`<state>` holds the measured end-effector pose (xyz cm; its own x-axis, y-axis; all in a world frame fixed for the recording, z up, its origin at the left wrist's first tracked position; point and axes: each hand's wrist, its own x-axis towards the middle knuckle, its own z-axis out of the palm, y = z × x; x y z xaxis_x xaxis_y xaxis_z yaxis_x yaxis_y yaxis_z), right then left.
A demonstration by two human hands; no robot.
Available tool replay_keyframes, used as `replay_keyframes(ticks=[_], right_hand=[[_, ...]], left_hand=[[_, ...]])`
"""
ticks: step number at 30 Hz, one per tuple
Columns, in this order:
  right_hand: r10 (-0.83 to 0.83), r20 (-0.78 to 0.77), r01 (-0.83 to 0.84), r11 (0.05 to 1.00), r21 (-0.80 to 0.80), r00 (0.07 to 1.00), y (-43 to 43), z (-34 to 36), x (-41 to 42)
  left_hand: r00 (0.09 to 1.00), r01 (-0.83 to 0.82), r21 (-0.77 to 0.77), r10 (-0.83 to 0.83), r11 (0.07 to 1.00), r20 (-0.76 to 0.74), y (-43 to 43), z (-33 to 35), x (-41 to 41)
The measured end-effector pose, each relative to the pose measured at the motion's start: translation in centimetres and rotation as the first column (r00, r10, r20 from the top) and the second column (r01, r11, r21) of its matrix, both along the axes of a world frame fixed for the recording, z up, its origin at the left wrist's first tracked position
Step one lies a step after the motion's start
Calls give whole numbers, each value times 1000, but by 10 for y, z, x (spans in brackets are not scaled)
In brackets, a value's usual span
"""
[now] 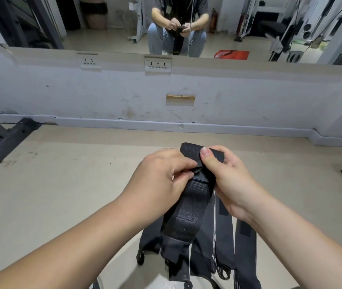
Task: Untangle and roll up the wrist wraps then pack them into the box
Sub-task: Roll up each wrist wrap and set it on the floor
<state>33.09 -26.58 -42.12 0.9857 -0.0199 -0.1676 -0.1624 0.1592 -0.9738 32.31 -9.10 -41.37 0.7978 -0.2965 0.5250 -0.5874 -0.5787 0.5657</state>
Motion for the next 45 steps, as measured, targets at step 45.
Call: replay_keyframes(ticks=[45], right_hand=[[153, 180, -170, 982, 80, 972, -2, 16, -13]], left_hand=[[591, -122, -447, -297, 886, -750, 6, 17, 7]])
